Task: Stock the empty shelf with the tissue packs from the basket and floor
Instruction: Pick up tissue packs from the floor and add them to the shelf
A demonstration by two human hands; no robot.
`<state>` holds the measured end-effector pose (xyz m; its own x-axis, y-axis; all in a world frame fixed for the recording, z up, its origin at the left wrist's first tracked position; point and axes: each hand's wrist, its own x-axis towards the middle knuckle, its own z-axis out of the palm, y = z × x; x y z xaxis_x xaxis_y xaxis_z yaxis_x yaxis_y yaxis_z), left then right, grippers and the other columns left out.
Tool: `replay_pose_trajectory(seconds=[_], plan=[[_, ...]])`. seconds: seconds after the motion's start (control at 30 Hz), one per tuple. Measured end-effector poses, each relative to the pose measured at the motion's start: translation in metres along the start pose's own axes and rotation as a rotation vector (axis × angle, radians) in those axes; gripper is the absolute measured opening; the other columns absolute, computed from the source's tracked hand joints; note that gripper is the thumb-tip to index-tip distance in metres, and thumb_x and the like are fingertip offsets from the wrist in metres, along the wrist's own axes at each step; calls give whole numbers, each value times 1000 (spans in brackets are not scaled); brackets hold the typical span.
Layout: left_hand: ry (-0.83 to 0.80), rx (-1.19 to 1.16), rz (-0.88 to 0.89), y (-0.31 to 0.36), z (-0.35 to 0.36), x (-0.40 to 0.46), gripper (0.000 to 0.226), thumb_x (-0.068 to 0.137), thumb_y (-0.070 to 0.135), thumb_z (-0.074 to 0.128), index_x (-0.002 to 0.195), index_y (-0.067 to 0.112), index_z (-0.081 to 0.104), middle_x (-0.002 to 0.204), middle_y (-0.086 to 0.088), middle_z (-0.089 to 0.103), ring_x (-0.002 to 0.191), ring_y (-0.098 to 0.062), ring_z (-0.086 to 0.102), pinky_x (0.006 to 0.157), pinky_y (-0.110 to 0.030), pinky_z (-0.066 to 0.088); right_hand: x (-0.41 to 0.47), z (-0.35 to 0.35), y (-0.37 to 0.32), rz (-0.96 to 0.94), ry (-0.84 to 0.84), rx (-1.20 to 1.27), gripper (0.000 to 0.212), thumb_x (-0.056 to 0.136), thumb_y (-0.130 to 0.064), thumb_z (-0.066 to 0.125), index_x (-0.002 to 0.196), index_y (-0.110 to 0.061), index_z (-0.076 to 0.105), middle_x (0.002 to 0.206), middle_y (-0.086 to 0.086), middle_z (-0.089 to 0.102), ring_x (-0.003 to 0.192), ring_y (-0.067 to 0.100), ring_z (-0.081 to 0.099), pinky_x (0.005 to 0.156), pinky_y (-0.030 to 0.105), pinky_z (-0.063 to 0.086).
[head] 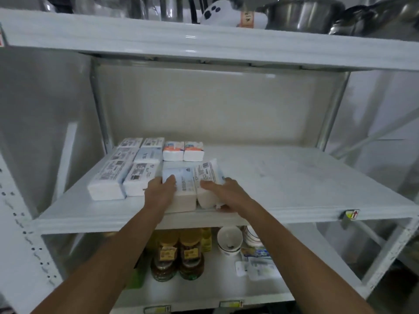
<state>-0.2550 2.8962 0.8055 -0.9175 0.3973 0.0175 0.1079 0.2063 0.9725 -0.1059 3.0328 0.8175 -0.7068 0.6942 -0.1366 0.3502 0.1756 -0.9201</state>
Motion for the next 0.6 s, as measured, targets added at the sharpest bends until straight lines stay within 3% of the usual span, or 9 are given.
replay_pose_trajectory(seconds=[0.07,0.17,0.27,0.37,0.43,0.5,0.6], plan=[[-21,105,107,-4,-4,-5,27,100,43,53,98,18,64,101,1,69,99,-23,66,72,-31,46,7,1,3,-51,61,-207,102,61,-88,66,139,-23,57,130,1,66,113,24,68,95,45,61],[-52,357,357,-7,-10,-10,36,103,40,53,129,16,58,138,-7,61,123,-20,55,97,-27,38,14,-4,11,-78,102,-226,118,55,-93,63,149,-23,49,141,7,55,127,31,60,102,50,57],[-151,551,613,-9,-26,-17,57,98,48,59,148,22,50,161,0,40,148,-20,35,119,-32,23,9,-3,28,-264,133,-169,103,68,-74,76,152,-28,38,141,1,44,131,25,54,101,44,58],[-163,842,945,-19,-44,-18,56,87,50,67,138,26,61,151,-2,53,139,-25,47,116,-41,33,7,2,44,-406,131,-225,107,78,-46,86,163,-27,23,148,-12,37,133,13,43,109,33,44],[-207,912,990,-20,-51,-11,57,87,42,70,140,23,60,144,-4,57,130,-26,54,108,-38,40,11,3,47,-446,148,-252,100,81,-38,86,161,-29,27,142,-16,42,126,10,49,99,17,44],[-243,959,983,-16,-53,1,57,90,37,70,144,21,57,145,-5,57,129,-26,55,108,-39,42,18,4,45,-452,149,-296,89,81,-39,86,155,-33,35,133,-14,52,110,10,59,77,0,45],[-262,1023,992,-7,-47,21,56,90,30,73,142,17,59,142,-9,62,129,-30,58,110,-42,42,31,3,36,-413,130,-367,83,81,-42,85,148,-33,38,123,-8,61,88,-2,61,60,2,45]])
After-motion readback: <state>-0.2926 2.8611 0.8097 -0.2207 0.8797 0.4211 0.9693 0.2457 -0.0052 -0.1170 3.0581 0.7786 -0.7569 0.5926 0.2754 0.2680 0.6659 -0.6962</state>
